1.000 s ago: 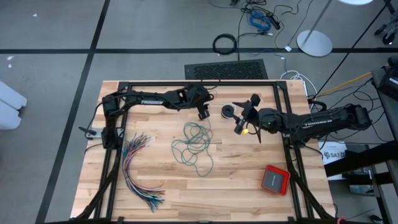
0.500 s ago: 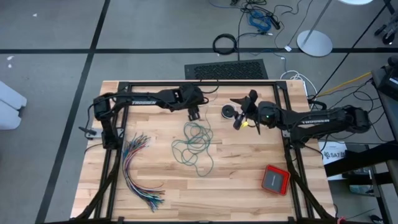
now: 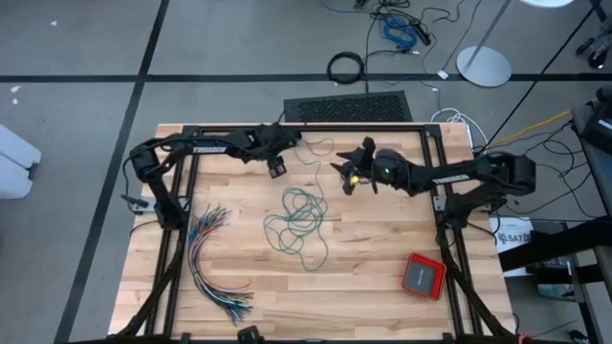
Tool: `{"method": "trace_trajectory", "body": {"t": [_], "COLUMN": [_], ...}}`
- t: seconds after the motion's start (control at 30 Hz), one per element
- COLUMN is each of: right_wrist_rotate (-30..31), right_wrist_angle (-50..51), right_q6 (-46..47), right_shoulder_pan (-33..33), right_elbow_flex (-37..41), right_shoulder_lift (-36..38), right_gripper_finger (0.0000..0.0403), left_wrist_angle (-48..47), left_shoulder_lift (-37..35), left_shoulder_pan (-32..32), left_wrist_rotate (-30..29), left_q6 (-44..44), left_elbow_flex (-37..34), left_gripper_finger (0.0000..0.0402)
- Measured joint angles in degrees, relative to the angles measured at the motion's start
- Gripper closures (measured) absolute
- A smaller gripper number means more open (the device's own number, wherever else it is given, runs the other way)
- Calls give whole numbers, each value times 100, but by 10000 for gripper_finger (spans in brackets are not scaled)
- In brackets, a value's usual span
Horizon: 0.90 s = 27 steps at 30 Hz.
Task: Coil cords
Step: Coil the green wire onto the spool
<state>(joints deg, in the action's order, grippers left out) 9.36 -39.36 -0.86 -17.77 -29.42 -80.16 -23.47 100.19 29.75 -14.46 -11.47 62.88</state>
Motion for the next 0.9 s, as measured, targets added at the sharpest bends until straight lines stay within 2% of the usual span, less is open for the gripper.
{"method": "trace_trajectory", "body": {"t": [0.2,0.4,0.63,0.9], "right_wrist_rotate": [-891,-1540,-1992,-2340], "right_wrist_angle": [772,2244,3930,5154], "right_q6": [158,-58,-176,-566], "right_shoulder_pan": [-638,-1168,-1648,-1862], "right_elbow_flex": [-1061,-2684,-4531,-6012], "right_shoulder_lift": [-642,-1563,-2749,-3712], "right_gripper_finger": [249,252,252,252], "left_wrist_angle": [1426,2676,3274,4494], "left_shoulder_lift": [-516,-855,-956,-953], "left_shoulder_pan": [23,23,-5,-183], "left_wrist_rotate": [1274,2326,2607,2875], "left_q6": [72,313,476,1243], "left_elbow_flex": [-783,-1408,-2097,-3158], "left_gripper_finger": [195,197,197,197]}}
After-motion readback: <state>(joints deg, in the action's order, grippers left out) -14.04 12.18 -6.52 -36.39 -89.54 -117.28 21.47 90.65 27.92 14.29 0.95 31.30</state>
